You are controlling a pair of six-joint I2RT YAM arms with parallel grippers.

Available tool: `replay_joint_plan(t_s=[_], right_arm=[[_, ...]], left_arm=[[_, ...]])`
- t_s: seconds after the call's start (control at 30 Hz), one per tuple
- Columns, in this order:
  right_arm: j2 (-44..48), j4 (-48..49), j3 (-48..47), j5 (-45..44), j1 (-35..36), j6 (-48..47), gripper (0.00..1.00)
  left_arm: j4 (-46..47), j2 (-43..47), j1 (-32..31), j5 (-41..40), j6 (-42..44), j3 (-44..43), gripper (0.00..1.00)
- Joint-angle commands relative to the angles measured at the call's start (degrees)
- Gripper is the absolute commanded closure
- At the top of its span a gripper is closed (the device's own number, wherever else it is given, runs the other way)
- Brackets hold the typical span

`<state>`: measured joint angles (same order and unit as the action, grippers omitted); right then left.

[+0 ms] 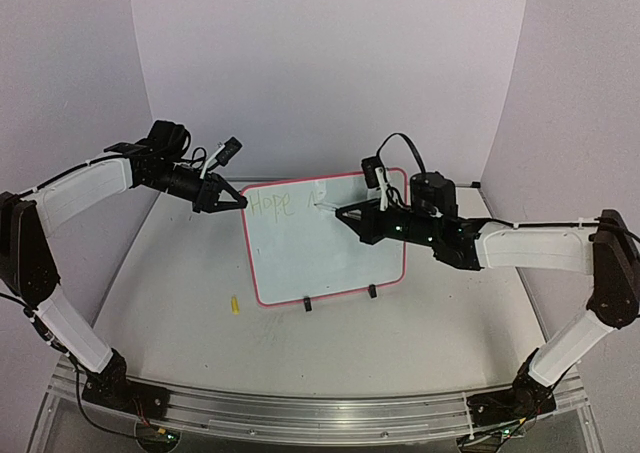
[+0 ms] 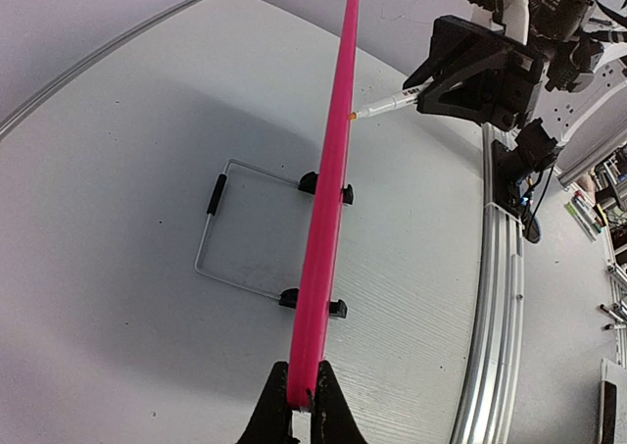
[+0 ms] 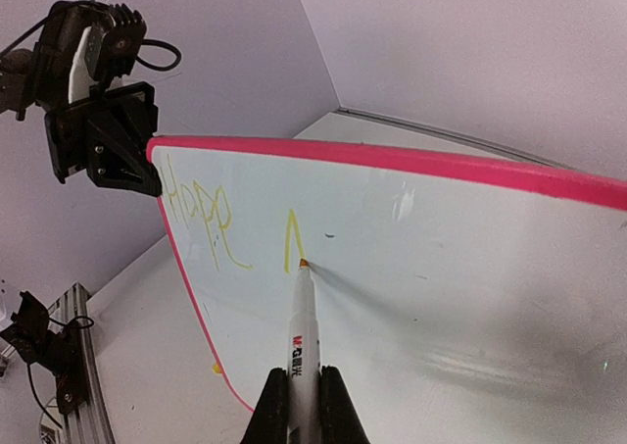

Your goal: Write a sentence on the whiteboard

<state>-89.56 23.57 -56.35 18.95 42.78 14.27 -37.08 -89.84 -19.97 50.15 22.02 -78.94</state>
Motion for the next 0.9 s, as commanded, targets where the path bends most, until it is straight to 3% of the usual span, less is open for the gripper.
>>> replay_joint_plan(t_s=[0.0, 0.47, 0.87], right_arm=[[0.65, 0.59, 1.12, -3.09, -0.53, 1.46, 1.0], [5.77, 5.25, 2.53, 2.17, -0.55, 2.32, 1.0], [1.11, 4.18, -0.74, 0.18, -0.53, 1.56, 1.0]], left_arm=[[-1.46, 0.24, -1.5, -1.35, 1.38, -0.26, 1.0], [-1.5, 0.01, -1.51, -1.43, 1.41, -0.31, 1.0], [-1.5, -0.07, -1.48, -1.43, 1.49, -0.34, 1.0]])
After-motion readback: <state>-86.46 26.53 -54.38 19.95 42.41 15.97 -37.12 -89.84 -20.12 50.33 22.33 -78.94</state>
